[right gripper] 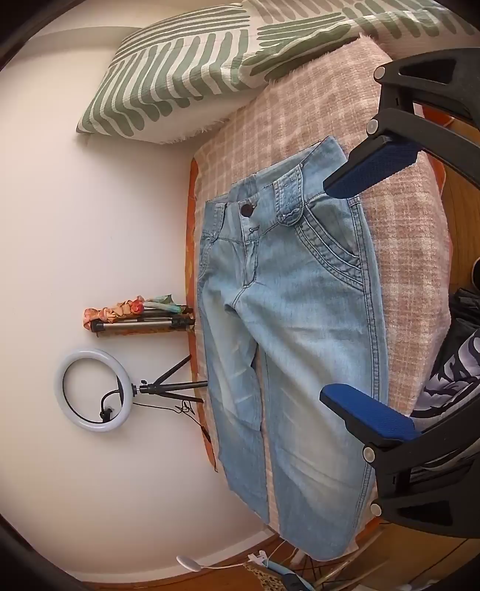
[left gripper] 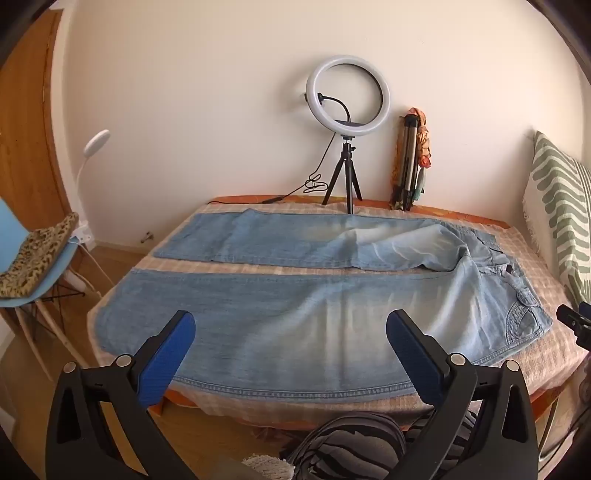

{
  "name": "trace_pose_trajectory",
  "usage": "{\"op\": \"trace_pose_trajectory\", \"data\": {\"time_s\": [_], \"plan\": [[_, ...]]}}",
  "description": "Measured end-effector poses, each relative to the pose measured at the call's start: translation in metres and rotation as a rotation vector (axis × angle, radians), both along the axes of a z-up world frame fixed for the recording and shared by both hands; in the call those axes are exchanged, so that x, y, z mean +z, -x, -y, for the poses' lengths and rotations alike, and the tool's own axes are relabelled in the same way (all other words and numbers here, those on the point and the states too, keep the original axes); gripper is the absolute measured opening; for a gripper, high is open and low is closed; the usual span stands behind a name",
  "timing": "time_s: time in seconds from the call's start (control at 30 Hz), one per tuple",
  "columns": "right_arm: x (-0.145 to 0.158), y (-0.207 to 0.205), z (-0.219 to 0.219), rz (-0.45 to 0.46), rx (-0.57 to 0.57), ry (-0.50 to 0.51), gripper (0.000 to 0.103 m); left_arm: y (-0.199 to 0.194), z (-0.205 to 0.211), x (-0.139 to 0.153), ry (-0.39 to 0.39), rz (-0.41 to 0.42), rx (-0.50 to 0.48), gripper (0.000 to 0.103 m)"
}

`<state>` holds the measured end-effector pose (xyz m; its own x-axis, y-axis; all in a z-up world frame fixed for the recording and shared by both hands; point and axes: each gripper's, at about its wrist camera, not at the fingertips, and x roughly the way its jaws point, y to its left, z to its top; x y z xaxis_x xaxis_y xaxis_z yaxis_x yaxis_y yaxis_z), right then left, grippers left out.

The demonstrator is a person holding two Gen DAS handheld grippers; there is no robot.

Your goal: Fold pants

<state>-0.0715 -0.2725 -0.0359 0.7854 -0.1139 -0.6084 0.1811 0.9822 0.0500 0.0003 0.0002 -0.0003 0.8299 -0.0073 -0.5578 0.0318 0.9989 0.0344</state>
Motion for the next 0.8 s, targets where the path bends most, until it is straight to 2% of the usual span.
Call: {"op": "trace_pose_trajectory", "data": {"time_s": [0.17,0.27,0.57,0.8], "plan": [[-0.001,0.001,0.003,0.001,-0.004,0.012,0.102,-0.003,0.007,-0.002,-0.03,-0.008,-0.001,0.103],[-0.002,0.0,-0.002,-0.003,-0.005,0.009,0.102,-0.001,0.0,-0.005,0.016,-0.001,0.008,0.103],[-0.004,-0.001,-0.002,-0.006,-0.013,0.012,0.102,0.0,0.0,-0.005,0.003,-0.006,0.009,0.103],[-0.002,0.0,-0.004,-0.006,-0.022,0.02,0.102,-0.002,-0.007,-0.005,0.028,-0.004,0.015,0.103]]}}
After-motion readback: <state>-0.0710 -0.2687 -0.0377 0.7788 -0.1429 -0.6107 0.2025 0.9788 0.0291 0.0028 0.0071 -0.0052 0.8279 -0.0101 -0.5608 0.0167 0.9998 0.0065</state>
